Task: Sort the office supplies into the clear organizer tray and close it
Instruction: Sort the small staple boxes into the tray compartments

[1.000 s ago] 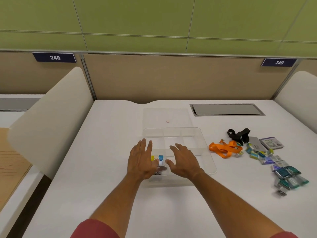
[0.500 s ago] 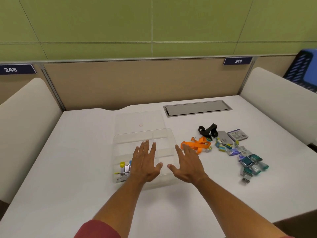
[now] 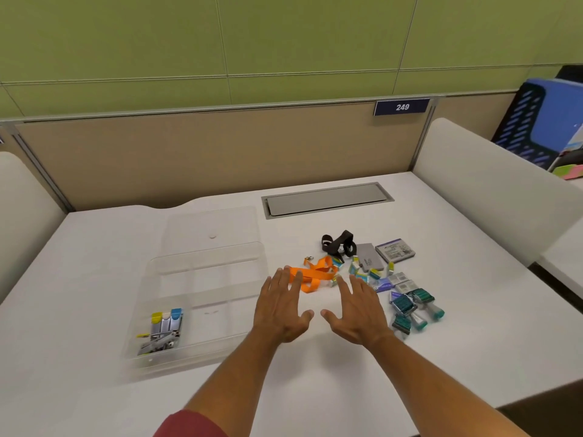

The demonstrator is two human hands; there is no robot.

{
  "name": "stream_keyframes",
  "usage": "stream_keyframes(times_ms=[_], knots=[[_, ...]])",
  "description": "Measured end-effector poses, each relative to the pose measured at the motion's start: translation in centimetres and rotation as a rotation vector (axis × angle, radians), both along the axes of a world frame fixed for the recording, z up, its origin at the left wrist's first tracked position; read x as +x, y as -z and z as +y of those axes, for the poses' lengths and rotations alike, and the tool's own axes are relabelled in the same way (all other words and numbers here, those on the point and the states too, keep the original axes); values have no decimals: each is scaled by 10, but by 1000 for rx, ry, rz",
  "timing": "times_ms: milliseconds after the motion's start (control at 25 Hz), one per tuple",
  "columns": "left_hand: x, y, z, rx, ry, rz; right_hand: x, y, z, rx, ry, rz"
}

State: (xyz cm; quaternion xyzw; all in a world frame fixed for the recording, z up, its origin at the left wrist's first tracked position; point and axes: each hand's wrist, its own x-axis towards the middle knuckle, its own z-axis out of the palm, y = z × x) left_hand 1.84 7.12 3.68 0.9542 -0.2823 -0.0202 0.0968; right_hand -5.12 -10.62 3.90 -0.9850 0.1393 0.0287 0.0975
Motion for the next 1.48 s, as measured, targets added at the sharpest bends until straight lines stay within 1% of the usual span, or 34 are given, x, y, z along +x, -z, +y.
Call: stream_keyframes(times_ms=[200, 480, 600, 760, 920, 1040, 1160, 1320, 1400, 1480], knots=[[-2, 9, -51, 4, 32, 71, 4, 8, -48, 9, -3, -1], [9, 20, -111, 105, 88, 123, 19, 20, -82, 68, -10, -23], [19, 24, -126, 162, 125, 115, 30, 20, -89, 63, -14, -53], [31, 27, -139, 181, 126, 62, 44, 21, -93, 44, 1, -65], [35, 34, -140, 179, 80, 140, 57, 21, -97, 21, 38, -64], [35, 41, -135, 121, 60, 217, 68, 20, -95, 20, 81, -89], [39, 39, -128, 27, 21, 247, 79, 20, -92, 12, 110, -97], [45, 33, -121, -35, -28, 199, 90, 22, -88, 30, 117, -44], [46, 30, -121, -31, -28, 181, 90, 23, -87, 57, 119, -72], [49, 26, -122, -30, -22, 175, 88, 21, -88, 160, 148, -143]])
